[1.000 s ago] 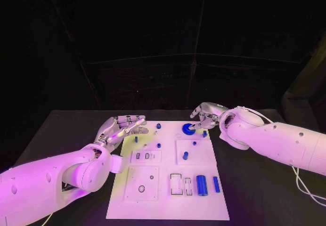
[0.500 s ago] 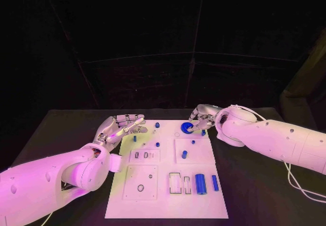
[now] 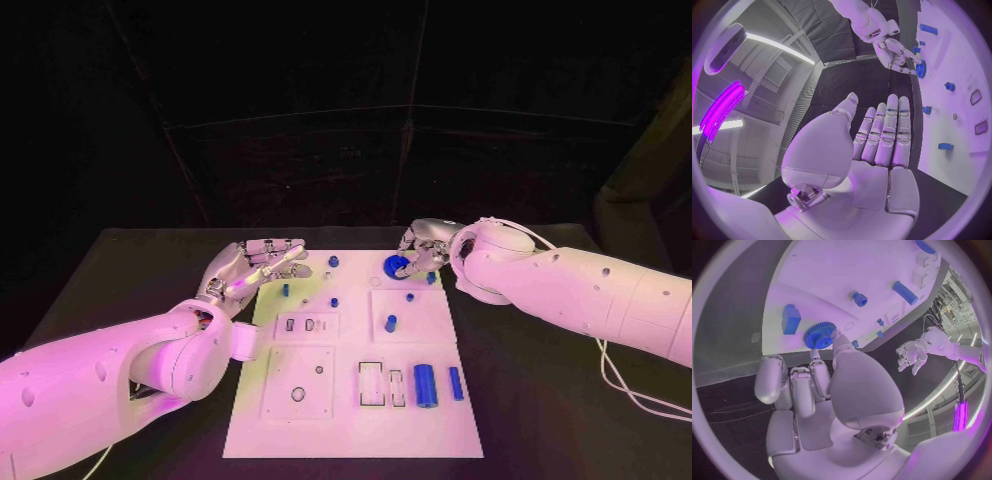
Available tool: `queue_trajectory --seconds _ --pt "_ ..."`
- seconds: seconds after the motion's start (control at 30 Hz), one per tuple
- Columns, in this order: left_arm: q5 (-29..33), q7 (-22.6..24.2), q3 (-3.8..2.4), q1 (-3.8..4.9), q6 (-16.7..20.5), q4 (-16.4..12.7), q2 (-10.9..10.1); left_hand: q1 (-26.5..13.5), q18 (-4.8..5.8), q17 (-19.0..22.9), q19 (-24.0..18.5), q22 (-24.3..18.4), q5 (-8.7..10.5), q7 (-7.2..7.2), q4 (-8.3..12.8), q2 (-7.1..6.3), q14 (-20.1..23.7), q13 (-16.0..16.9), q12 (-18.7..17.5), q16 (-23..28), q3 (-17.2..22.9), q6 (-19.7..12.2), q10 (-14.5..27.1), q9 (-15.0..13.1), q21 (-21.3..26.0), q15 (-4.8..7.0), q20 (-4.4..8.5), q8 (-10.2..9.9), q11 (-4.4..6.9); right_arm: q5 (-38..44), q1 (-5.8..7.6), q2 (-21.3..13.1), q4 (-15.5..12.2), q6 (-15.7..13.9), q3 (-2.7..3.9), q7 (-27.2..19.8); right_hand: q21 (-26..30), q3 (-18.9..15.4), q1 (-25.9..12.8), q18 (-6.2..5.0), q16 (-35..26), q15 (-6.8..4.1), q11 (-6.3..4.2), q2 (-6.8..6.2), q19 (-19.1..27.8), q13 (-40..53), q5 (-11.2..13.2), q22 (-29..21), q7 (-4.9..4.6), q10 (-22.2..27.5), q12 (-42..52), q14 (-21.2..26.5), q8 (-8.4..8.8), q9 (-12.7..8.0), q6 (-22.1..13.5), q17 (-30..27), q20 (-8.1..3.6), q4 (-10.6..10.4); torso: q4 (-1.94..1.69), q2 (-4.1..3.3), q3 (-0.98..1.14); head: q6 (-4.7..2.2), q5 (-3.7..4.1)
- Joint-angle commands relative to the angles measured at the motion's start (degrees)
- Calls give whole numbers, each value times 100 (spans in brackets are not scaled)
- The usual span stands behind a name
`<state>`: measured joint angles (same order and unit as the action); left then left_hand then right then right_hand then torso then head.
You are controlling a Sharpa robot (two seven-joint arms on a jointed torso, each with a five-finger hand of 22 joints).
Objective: Assemble the parts on the task board
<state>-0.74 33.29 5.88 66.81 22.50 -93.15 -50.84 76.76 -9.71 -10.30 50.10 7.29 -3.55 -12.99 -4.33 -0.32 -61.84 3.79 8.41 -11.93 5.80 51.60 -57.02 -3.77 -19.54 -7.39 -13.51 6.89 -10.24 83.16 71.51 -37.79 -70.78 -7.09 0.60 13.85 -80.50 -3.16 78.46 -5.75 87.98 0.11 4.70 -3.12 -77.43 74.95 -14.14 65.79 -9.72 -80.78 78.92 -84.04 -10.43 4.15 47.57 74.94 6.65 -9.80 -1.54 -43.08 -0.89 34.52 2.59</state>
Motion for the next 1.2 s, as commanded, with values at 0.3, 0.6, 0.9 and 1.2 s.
queue_trajectory --seconds 0.3,0.6,0.9,1.2 --pt "-33 52 -6 8 -45 6 6 21 -80 -9 -23 -8 26 -26 31 59 11 -7 -34 40 7 33 20 -4 37 0 -28 -37 5 304 12 102 107 172 2 -23 -83 89 295 121 46 10 -21 116 -88 357 204 106 24 -140 183 -492 -120 9 205 1024 -30 265 5 1 4 25 -7" --pt "-33 46 -6 8 -50 7 2 21 -80 -9 -23 -8 26 -26 31 59 11 -7 -34 40 7 33 20 -4 37 0 -28 -37 5 722 8 142 60 -78 0 -32 -140 267 412 143 64 -36 -80 277 -149 565 440 233 93 -282 347 -503 -273 35 567 1083 -66 443 5 -3 9 19 -6" --pt "-33 16 -6 8 -37 4 -5 30 -82 -16 -16 -11 25 -27 45 73 0 -6 -34 44 15 41 14 -5 38 3 -26 -39 6 874 1 115 -166 -963 -2 -323 -218 544 353 176 93 -88 -135 432 -247 744 165 405 145 -414 482 -523 -218 -16 740 1171 -119 469 -8 -2 3 -19 -12" --pt "-33 -13 -6 9 7 -6 -28 44 -82 -22 -9 -15 25 -35 62 96 -10 -6 -37 50 29 45 12 -5 38 4 -25 -43 4 845 0 170 -488 -1076 0 -379 -225 646 257 178 91 -93 -140 431 -254 733 92 415 148 -406 463 -522 -148 -36 764 1166 -128 442 -4 -7 4 -41 -58"
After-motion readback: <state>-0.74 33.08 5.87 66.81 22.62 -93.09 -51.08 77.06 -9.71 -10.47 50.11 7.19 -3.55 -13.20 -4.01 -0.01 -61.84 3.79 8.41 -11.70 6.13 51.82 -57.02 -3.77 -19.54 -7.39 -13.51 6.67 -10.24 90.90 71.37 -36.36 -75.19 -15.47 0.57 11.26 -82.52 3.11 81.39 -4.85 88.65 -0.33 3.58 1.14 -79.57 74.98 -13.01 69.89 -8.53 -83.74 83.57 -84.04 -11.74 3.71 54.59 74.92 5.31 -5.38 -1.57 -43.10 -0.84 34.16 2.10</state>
